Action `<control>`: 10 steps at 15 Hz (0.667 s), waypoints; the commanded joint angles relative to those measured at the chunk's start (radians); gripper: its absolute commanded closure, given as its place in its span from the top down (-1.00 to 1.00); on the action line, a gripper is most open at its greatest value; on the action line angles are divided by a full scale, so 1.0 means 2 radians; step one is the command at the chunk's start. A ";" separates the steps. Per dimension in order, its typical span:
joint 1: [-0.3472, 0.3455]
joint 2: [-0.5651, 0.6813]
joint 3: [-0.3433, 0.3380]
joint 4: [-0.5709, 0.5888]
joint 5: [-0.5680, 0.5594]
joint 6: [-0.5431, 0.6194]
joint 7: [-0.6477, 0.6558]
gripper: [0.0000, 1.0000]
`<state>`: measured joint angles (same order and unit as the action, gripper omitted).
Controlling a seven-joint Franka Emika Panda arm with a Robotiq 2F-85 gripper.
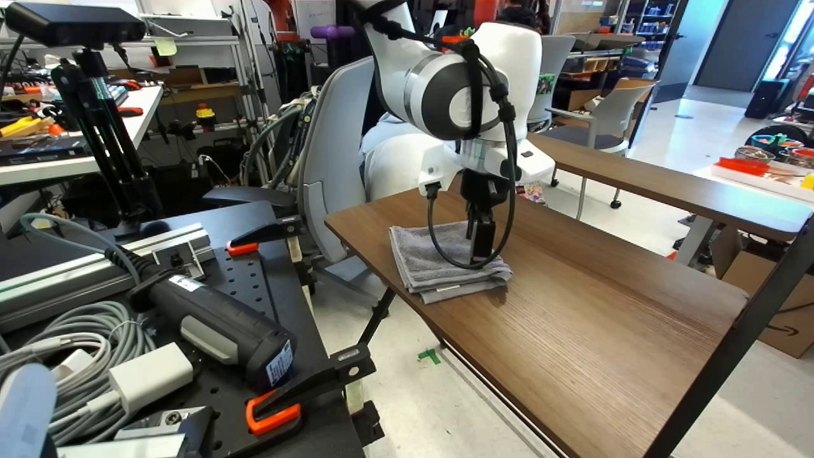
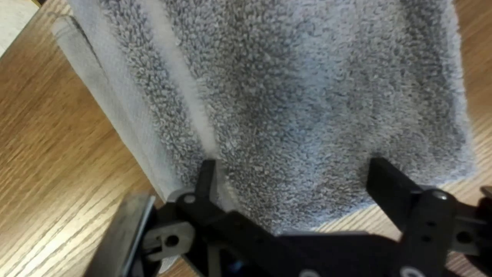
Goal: Move the cloth
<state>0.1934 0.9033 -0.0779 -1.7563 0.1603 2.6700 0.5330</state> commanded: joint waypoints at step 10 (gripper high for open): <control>-0.007 -0.004 0.007 0.022 0.008 -0.024 0.017 1.00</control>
<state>0.1744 0.8937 -0.0572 -1.7168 0.1676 2.6248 0.5720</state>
